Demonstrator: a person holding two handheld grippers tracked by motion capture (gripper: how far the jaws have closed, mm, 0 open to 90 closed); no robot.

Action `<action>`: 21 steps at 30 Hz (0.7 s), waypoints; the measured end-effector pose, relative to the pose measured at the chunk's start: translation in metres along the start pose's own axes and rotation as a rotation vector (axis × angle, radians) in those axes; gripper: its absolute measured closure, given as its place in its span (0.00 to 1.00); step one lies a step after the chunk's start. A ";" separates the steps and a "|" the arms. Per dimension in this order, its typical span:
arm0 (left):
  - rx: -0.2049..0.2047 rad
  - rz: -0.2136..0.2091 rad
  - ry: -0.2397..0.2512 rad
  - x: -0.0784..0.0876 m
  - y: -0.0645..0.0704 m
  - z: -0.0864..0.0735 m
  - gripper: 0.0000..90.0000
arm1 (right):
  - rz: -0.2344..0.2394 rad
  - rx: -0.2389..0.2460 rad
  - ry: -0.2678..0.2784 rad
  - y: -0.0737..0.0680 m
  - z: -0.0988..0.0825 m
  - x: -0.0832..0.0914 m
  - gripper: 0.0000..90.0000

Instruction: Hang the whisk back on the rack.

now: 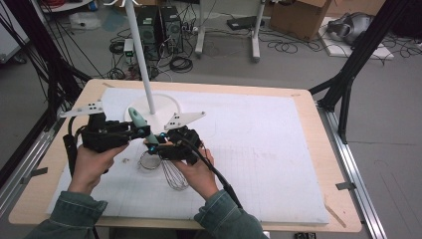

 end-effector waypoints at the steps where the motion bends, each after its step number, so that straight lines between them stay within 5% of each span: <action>1: -0.001 -0.007 0.002 0.000 0.001 0.001 0.72 | -0.002 0.005 0.003 -0.001 0.001 0.001 0.77; 11: -0.038 -0.058 0.009 0.001 0.012 0.009 0.73 | 0.022 0.035 0.030 -0.006 0.006 0.011 0.76; 17: -0.062 -0.083 -0.010 -0.001 0.017 0.011 0.73 | 0.100 0.032 0.051 -0.005 0.008 0.015 0.72; 21: -0.073 -0.108 -0.013 0.000 0.019 0.013 0.73 | 0.192 0.037 0.059 -0.003 0.009 0.017 0.67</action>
Point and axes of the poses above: each handheld gripper's, and its own axes: x roughly backward along the jaws, z roughly out of its top, y roughly to its right, the point moved 6 cm from there along -x, roughly forward along the jaws, and after that the axes turned 8 degrees about z, right-handed, at the moved point
